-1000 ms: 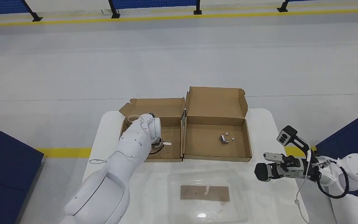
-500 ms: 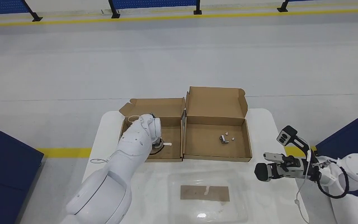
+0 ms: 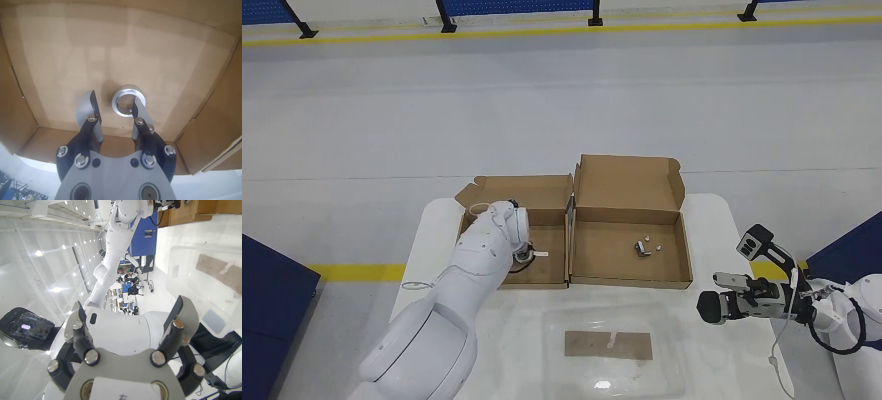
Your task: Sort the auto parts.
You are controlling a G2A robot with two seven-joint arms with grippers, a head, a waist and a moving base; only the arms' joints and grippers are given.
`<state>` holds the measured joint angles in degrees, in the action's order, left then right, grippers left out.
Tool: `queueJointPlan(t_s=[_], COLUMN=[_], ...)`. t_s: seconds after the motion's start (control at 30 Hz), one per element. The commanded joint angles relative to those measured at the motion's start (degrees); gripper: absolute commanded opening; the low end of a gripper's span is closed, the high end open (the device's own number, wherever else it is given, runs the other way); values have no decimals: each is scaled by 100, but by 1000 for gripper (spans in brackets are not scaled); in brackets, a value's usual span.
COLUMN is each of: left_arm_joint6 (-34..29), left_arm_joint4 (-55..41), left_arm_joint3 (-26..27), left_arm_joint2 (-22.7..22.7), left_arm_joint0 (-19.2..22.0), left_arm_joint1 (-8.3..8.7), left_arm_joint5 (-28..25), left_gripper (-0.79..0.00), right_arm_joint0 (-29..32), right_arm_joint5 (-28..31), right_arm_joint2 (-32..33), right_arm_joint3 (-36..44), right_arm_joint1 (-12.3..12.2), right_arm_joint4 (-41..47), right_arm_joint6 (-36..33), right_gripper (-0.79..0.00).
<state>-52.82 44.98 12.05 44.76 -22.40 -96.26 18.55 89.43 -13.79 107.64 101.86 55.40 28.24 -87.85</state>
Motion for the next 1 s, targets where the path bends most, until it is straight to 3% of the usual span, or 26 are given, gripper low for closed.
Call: queueJointPlan(t_s=[0.0, 0.37, 0.97], left_arm_joint6=[9, -122, -122], left_arm_joint4=[22, 41, 41], left_arm_joint3=[14, 283, 283], left_arm_joint2=[7, 82, 82], left_arm_joint0=[16, 40, 40], left_arm_joint1=[9, 72, 72], left_arm_joint5=[16, -7, -7], left_gripper=[0, 0, 0], right_arm_joint0=[0, 0, 0], right_arm_joint5=[0, 0, 0], right_arm_joint2=[0, 0, 0], right_arm_joint3=[0, 0, 0], right_arm_joint1=[0, 0, 0], right_arm_joint4=[0, 0, 0], right_arm_joint6=[0, 0, 0], right_gripper=[0, 0, 0])
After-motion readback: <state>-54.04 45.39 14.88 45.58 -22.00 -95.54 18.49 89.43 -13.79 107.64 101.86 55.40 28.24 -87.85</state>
